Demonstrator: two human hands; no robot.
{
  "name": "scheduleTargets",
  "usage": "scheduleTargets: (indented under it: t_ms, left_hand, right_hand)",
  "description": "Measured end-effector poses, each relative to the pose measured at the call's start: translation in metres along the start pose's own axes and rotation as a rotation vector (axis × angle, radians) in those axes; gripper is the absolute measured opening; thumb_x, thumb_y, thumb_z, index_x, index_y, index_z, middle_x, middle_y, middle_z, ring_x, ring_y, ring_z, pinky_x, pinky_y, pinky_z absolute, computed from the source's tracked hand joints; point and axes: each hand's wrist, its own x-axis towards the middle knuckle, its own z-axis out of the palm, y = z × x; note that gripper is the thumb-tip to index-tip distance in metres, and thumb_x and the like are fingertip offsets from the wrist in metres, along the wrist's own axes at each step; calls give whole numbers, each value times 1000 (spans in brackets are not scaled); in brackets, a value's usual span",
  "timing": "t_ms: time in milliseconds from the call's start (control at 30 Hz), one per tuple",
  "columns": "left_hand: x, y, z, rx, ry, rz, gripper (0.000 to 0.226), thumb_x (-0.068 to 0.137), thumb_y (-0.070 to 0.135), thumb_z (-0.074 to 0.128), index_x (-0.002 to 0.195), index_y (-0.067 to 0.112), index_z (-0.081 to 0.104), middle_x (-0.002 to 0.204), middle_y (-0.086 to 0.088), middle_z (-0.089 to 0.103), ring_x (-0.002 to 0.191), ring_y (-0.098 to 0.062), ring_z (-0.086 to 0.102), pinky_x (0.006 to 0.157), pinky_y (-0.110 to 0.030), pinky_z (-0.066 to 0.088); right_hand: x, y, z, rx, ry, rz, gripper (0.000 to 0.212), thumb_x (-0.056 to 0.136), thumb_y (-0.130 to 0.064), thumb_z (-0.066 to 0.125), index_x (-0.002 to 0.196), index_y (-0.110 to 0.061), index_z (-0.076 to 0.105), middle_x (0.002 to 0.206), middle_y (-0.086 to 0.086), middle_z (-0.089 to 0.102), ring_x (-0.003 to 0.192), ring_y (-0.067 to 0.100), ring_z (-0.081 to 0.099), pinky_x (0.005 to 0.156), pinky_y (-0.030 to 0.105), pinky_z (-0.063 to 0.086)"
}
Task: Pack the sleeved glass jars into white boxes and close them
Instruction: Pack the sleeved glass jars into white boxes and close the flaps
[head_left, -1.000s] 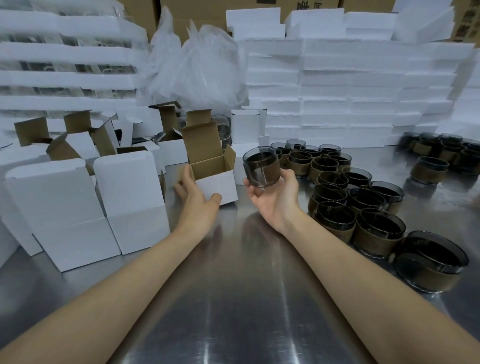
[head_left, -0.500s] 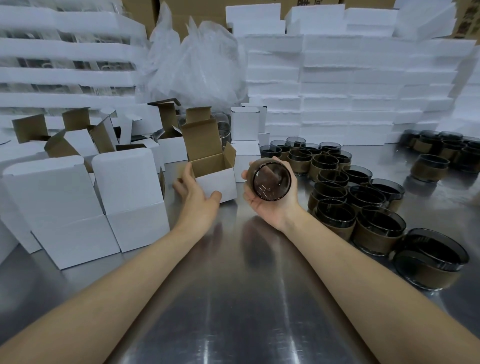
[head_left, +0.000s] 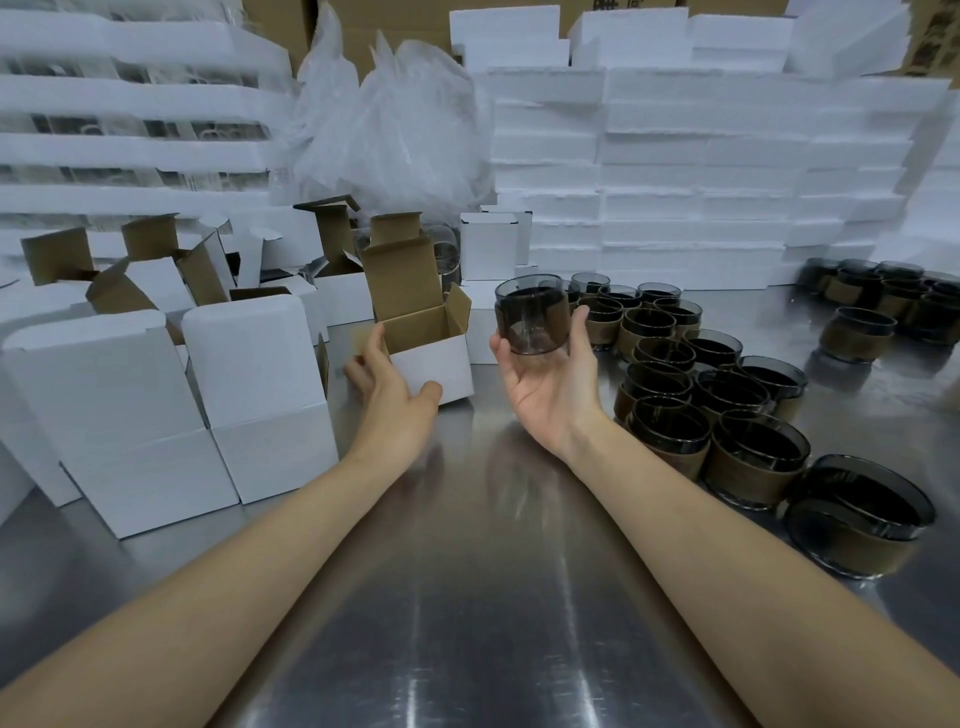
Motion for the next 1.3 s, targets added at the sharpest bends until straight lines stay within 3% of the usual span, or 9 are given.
scheduleTargets:
  t_ms: [133,267,467,567,700,800,933,1167,1300]
  left_hand:
    - [0,-1,1,0,-1,6,77,90,8,59,147,27,11,148,-3,10,139,-23,24,101,-24,27]
    - [0,-1,0,-5,3,13,76,89,7,59,147,25,12,148,-3,11,139,-22,24,100,-23,25]
    - [-1,0,0,1,9,15,75,89,7,58,147,24,13,148,-4,11,138,-21,25,97,-20,26]
    - [0,-1,0,1,8,11,75,90,7,58,147,24,13,148,-5,11,138,-22,25,97,-21,26]
    - [0,-1,0,0,7,5,75,90,8,58,147,26,13,150,-5,9,140,-22,22,96,-21,25]
    - [1,0,0,3,8,8,75,90,8,58,146,26,13,148,-5,10,139,-22,24,96,-21,25]
    - [1,-1,0,6,6,15,75,90,7,59,146,25,13,147,-6,12,137,-22,25,95,-20,25]
    - [0,-1,0,-7,3,16,74,89,7,58,146,25,14,147,-5,12,137,-20,24,94,-19,24]
    - [0,-1,0,-1,1,15,74,90,7,59,146,25,14,148,-5,11,138,-21,24,95,-20,24]
  right_hand:
    - [2,1,0,61,38,-39,60,89,-51,58,120,0,56,114,22,62,105,35,65,72,34,60]
    - [4,2,-3,98,63,11,56,92,-49,55,131,-9,51,130,25,55,106,43,63,72,38,61]
    - [4,3,-1,27,14,-17,55,84,-33,69,130,-9,52,125,21,57,117,41,58,95,44,52]
    - [1,2,1,-15,-1,-7,56,81,-21,71,132,-10,49,131,20,52,109,38,63,82,31,58]
    - [0,1,1,3,36,27,63,84,-47,66,121,3,55,108,18,64,81,24,71,63,25,59]
    - [2,1,-3,-107,52,49,67,84,-65,54,110,-4,57,90,14,70,60,15,62,54,20,54]
    - [3,1,-4,-150,57,71,67,87,-71,39,96,-7,56,74,10,68,51,14,54,47,18,46]
    - [0,1,-4,-127,-25,134,60,97,-42,26,84,0,67,54,8,56,39,13,43,40,17,36]
    - [1,1,-3,-114,-25,126,57,97,-42,26,87,-1,65,57,9,59,42,13,48,42,17,39]
